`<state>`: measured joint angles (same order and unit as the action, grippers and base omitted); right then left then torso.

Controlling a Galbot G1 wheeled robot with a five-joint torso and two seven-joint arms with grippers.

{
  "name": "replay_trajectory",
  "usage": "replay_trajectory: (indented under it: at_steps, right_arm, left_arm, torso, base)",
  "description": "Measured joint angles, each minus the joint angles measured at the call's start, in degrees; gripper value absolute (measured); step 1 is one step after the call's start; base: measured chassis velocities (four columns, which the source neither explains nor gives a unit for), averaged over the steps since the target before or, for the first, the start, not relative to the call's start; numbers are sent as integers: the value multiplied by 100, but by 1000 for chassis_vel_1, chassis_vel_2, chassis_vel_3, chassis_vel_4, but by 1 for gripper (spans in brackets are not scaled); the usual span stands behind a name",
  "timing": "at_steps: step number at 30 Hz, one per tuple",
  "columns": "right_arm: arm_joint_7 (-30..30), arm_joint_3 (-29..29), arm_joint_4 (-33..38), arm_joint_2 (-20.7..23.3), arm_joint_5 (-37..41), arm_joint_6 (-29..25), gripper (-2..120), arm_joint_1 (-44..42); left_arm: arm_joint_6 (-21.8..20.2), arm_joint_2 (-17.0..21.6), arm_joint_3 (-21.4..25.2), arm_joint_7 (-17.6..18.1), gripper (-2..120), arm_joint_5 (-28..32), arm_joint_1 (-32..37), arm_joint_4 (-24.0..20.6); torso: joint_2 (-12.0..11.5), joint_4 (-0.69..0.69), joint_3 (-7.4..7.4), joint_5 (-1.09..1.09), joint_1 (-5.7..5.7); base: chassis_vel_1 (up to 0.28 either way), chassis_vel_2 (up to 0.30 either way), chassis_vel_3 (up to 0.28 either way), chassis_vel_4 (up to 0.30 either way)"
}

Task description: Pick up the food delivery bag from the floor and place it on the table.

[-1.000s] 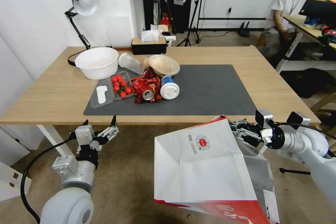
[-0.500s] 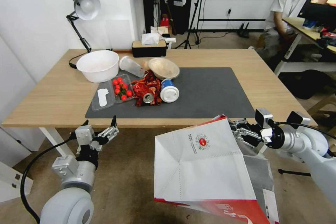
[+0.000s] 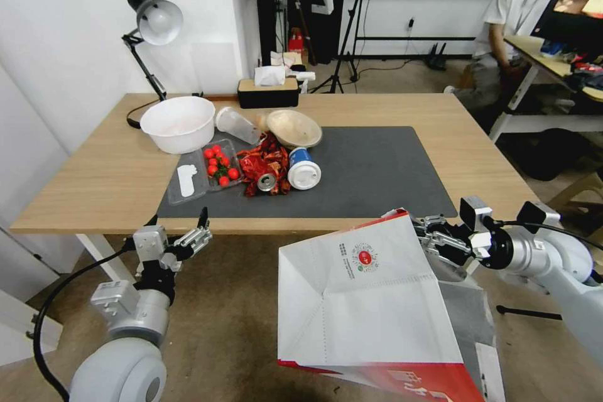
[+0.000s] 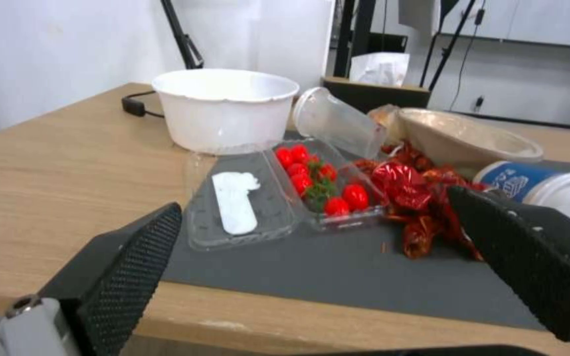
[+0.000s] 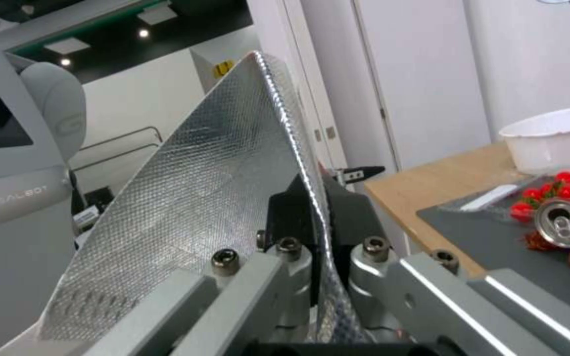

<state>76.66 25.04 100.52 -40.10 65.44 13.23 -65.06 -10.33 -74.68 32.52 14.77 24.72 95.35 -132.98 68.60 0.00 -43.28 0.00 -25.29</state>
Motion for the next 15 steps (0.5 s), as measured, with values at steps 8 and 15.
replay_trajectory:
  at_steps: [8, 15]
  right_arm:
    - [-63, 0, 39, -57, 6, -19, 0, -30]
    - [-507, 92, 186, -21, 273, -141, 0, -31]
  left_arm:
    - [22, -13, -34, -11, 100, 11, 12, -13]
    - [31, -13, -26, -13, 100, -2, 40, -21]
  torso:
    - [4, 0, -3, 0, -3]
    - [-18, -1, 9, 0, 7]
  base:
    - [0, 0, 0, 0]
    - [0, 0, 0, 0]
